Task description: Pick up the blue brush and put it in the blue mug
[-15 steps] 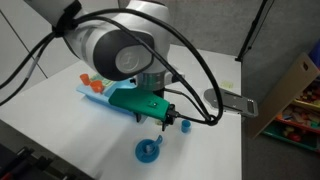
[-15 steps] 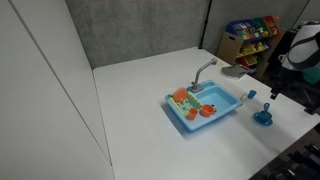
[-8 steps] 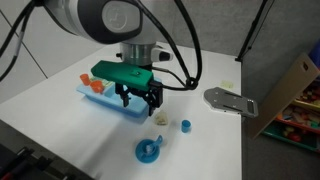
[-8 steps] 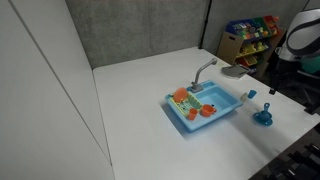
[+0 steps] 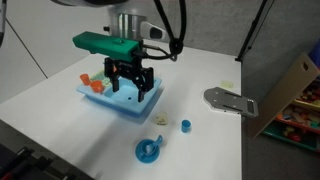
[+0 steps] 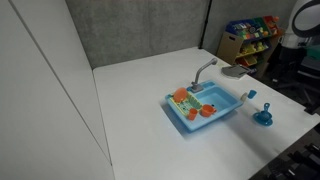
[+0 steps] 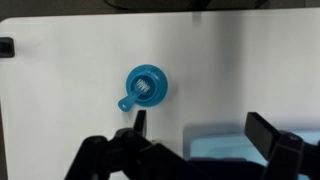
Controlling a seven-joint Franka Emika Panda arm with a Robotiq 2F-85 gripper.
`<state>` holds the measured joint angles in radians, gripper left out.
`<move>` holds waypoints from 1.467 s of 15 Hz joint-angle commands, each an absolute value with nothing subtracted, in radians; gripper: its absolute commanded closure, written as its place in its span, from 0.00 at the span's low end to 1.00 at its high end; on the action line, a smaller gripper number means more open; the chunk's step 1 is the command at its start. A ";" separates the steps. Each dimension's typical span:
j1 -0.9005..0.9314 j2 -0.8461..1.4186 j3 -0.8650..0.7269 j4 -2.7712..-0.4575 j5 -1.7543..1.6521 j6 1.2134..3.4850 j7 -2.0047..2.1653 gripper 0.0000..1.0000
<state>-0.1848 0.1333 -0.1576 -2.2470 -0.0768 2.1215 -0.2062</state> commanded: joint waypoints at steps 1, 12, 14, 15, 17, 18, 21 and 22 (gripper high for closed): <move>-0.175 0.048 -0.157 -2.240 -0.069 2.020 -0.166 0.00; -0.157 -0.165 -0.143 -2.237 -0.088 1.854 -0.070 0.00; -0.152 -0.204 -0.136 -2.243 -0.088 1.845 -0.057 0.00; -0.150 -0.222 -0.131 -2.246 -0.090 1.841 -0.052 0.00; -0.143 -0.257 -0.122 -2.251 -0.092 1.830 -0.038 0.00; -0.141 -0.275 -0.117 -2.251 -0.091 1.820 -0.037 0.00; -0.129 -0.322 -0.104 -2.258 -0.089 1.791 -0.047 0.00; -0.125 -0.340 -0.100 -2.264 -0.089 1.783 -0.053 0.00</move>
